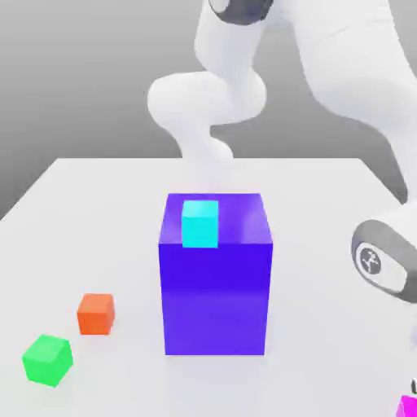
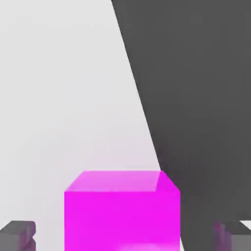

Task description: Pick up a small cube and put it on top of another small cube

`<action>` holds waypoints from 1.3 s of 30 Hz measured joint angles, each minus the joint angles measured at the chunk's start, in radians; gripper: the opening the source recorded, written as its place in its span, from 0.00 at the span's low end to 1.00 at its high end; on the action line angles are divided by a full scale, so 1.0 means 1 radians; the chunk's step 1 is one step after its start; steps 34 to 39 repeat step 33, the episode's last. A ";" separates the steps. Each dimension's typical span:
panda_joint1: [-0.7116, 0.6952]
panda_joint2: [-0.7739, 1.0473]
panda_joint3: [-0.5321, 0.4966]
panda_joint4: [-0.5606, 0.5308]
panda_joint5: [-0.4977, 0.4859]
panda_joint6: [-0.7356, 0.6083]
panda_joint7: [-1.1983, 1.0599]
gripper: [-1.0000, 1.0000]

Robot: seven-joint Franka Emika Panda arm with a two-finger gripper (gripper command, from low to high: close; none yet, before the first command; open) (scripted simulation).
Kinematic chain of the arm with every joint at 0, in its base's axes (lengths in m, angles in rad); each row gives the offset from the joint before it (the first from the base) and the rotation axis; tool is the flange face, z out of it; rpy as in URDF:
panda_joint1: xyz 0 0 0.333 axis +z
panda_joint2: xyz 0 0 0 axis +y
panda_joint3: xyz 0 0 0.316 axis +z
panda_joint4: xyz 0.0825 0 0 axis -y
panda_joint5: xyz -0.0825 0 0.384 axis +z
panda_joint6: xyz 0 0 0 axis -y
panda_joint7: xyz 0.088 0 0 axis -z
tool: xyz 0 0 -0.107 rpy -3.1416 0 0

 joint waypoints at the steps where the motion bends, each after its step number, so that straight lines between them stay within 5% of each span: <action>1: 0.000 0.000 0.000 0.000 0.000 0.000 0.000 0.00; 9: -0.017 -0.119 0.008 -0.033 0.022 -0.088 -0.014 0.00; 24: -0.377 -0.424 -0.315 -0.386 0.157 -0.041 0.020 0.00; 28: -0.520 -0.377 -0.384 -0.427 0.267 0.038 -0.033 0.00; 29: -0.569 -0.338 -0.382 -0.424 0.313 0.069 -0.060 1.00; 39: -0.569 -0.338 -0.382 -0.424 0.313 0.069 -0.060 1.00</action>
